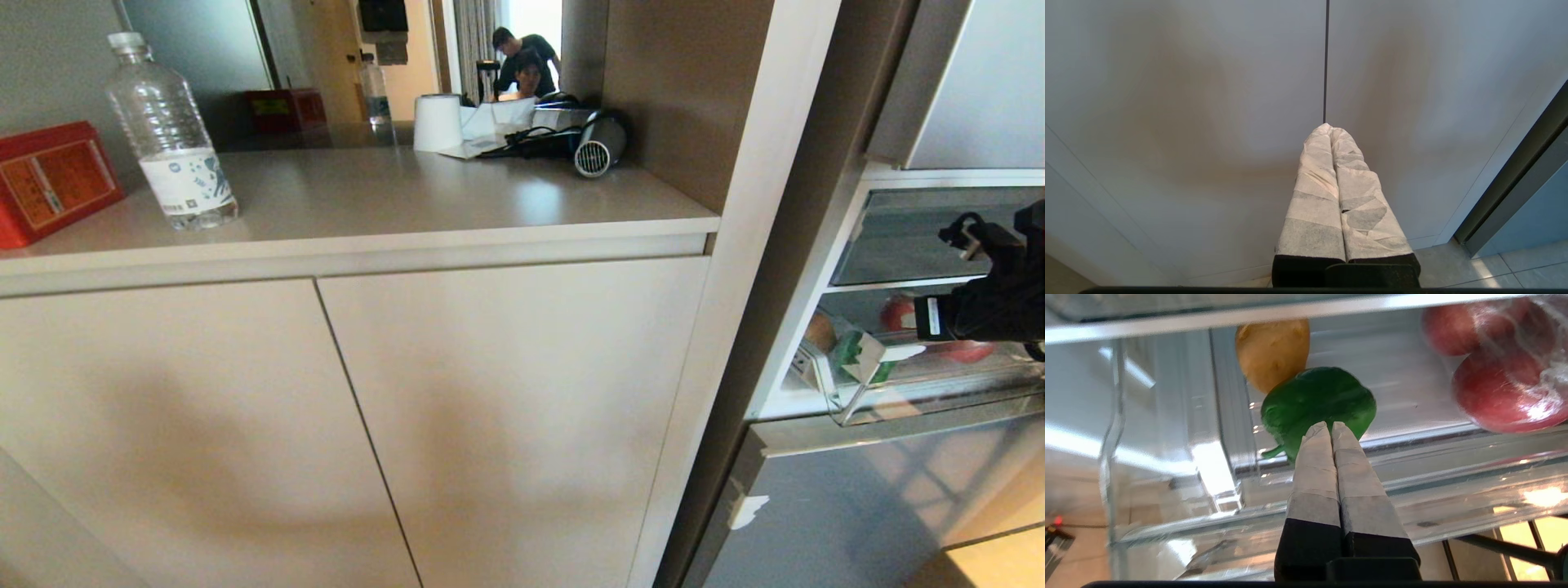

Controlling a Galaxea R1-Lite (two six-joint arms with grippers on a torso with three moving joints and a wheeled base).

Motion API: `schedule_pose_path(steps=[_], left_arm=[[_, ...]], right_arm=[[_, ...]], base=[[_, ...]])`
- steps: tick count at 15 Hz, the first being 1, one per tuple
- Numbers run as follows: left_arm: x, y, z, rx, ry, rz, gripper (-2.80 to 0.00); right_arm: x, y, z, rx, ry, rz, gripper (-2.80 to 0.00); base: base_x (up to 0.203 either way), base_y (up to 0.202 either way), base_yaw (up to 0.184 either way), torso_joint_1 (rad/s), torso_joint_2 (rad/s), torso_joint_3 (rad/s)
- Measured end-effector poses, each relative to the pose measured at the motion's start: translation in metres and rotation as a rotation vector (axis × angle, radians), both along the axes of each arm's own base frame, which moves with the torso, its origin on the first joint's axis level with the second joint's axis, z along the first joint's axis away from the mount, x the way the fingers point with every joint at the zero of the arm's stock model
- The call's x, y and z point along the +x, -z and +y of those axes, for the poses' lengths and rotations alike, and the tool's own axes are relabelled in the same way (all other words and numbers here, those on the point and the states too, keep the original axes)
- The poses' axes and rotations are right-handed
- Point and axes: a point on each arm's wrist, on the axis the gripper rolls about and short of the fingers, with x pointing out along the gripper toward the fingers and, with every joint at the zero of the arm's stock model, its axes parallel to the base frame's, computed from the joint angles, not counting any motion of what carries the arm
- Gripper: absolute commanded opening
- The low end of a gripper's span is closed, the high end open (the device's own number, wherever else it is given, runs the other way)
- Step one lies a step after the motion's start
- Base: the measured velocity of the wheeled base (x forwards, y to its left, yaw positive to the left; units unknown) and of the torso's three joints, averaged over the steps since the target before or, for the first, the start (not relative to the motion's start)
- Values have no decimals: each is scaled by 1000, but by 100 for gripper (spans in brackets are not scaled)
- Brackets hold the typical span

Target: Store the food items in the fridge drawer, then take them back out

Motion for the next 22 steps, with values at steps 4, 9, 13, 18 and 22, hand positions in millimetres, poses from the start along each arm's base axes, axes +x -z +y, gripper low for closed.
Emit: schedule_pose_path(steps=[4, 9, 13, 18, 22], left_arm=[[0, 0, 0, 0, 0, 0, -280], [0, 0, 0, 0, 0, 0, -280], [0, 0, 0, 0, 0, 0, -280], [0, 0, 0, 0, 0, 0, -280], [0, 0, 0, 0, 0, 0, -280]], right_arm=[[-12, -2, 4, 7, 4, 24, -280], [-23, -5, 8, 2, 0, 23, -280], [-34, -7, 13, -1, -2, 22, -280], [-42, -10, 15, -13, -5, 17, -280], [-24, -16, 5, -21, 7, -16, -280]], base=[[0, 0, 0, 0, 0, 0], [0, 0, 0, 0, 0, 0], [0, 0, 0, 0, 0, 0], [0, 0, 0, 0, 0, 0], [0, 0, 0, 0, 0, 0]])
